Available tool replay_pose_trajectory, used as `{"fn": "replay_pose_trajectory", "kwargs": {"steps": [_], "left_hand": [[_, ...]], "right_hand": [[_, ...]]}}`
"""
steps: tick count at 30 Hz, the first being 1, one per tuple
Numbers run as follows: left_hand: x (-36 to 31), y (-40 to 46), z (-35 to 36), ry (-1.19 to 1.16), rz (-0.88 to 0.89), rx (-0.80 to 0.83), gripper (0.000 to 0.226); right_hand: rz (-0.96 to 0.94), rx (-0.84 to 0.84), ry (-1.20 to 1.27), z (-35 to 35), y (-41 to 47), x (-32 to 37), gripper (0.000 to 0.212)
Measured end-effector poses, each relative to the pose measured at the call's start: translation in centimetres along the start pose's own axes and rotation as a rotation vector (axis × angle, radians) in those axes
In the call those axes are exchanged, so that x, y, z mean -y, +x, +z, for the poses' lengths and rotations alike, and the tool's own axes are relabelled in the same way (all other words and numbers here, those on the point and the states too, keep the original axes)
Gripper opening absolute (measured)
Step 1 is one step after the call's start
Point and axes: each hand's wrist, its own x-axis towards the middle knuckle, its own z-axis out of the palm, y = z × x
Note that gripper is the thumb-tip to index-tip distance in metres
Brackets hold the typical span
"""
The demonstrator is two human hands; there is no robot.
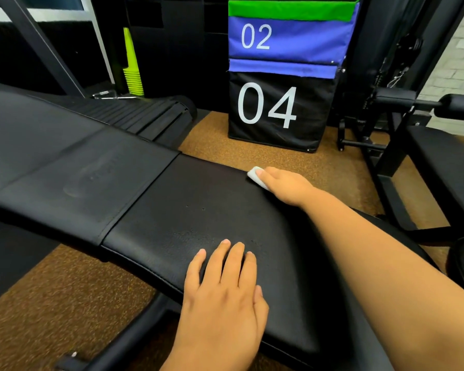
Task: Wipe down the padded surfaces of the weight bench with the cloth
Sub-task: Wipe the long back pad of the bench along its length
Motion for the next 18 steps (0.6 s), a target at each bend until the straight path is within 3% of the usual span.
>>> {"fn": "replay_pose_trajectory", "kwargs": {"steps": [5,9,18], "left_hand": [[0.0,-0.1,-0.3,-0.023,-0.005,0.034,0.049],[0.0,-0.1,-0.6,-0.032,-0.006,0.064,0.048],[-0.2,-0.1,-0.7,-0.046,-0.019,0.077,0.046]], "right_hand": [[0.113,0.001,-0.018,-0.8,-1.1,-4.3,0.063],[0.128,0.048,-0.042,-0.7,0.0,-2.5,0.067],[-0.104,-0.083,-0.102,1.9,-0.5,3.8,0.053]]}}
